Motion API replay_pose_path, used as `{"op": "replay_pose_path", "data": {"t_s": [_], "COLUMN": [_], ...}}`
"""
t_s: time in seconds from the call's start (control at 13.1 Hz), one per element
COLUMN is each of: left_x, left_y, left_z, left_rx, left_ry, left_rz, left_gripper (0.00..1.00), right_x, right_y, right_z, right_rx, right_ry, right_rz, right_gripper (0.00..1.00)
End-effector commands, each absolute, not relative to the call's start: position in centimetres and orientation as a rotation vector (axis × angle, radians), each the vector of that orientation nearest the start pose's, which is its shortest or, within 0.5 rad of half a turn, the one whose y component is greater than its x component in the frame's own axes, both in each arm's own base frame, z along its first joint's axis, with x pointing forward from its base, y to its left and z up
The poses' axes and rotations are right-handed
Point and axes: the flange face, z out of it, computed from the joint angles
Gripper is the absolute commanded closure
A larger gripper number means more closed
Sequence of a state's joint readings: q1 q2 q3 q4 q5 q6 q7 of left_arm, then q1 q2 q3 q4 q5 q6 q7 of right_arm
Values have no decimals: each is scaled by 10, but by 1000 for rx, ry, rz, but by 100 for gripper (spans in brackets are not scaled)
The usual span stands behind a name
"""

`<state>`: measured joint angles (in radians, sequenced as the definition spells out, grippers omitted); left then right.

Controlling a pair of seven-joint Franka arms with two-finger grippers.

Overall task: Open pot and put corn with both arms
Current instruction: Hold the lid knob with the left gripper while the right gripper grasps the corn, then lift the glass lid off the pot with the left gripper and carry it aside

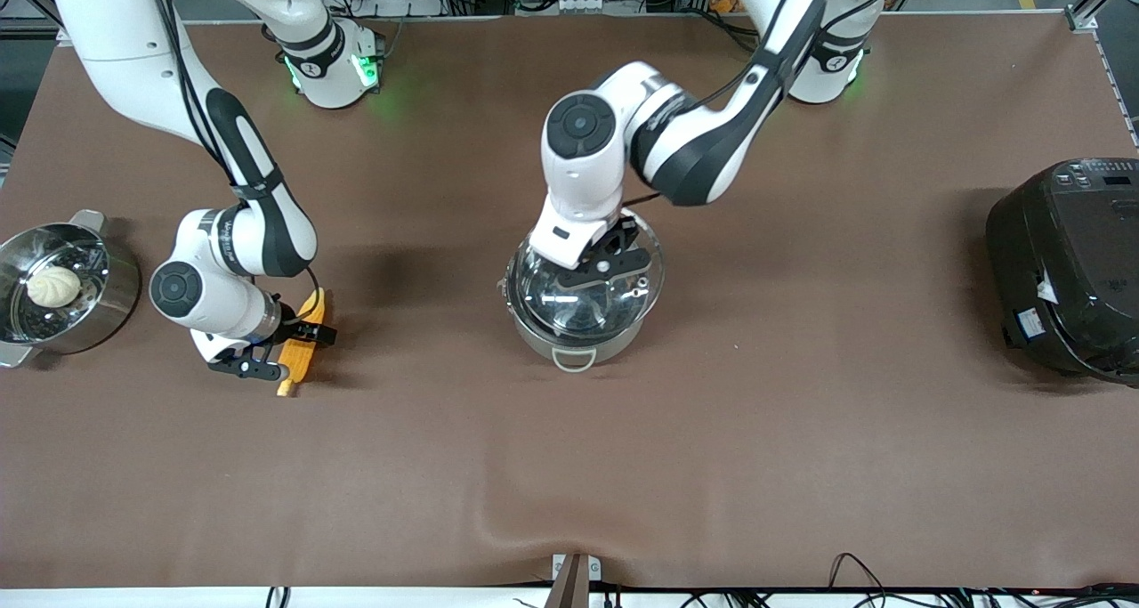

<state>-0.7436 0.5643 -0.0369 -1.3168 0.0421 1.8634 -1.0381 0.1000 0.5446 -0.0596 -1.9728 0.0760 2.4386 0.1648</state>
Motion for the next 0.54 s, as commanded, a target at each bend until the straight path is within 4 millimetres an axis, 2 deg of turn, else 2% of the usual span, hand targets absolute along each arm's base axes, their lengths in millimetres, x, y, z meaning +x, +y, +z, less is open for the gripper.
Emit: {"op": "replay_pose_path", "data": {"t_s": [0.0, 0.08, 0.15, 0.31, 0.38, 0.46], "left_x": [523, 532, 541, 558, 566, 572], "left_y": [-450, -429, -404, -352, -323, -291], "left_z": [464, 477, 486, 501, 503, 503], "left_rx": [-3075, -3070, -3065, -3071, -3071, -3071], "left_ry": [-395, -368, -323, -255, -202, -129], "left_rz": [-17, -6, 13, 23, 38, 62], "left_gripper": [100, 100, 100, 100, 100, 100], "right_x": [611, 611, 613, 613, 612, 612], "right_y": [22, 18, 11, 9, 10, 11], "right_z": [182, 181, 182, 182, 181, 182], "right_rx": [-3123, -3130, -3146, -3166, -3168, -3168], "right_ry": [284, 279, 265, 235, 231, 228], "right_rz": [114, 114, 107, 106, 111, 111], "right_gripper": [0, 0, 14, 84, 100, 100]}}
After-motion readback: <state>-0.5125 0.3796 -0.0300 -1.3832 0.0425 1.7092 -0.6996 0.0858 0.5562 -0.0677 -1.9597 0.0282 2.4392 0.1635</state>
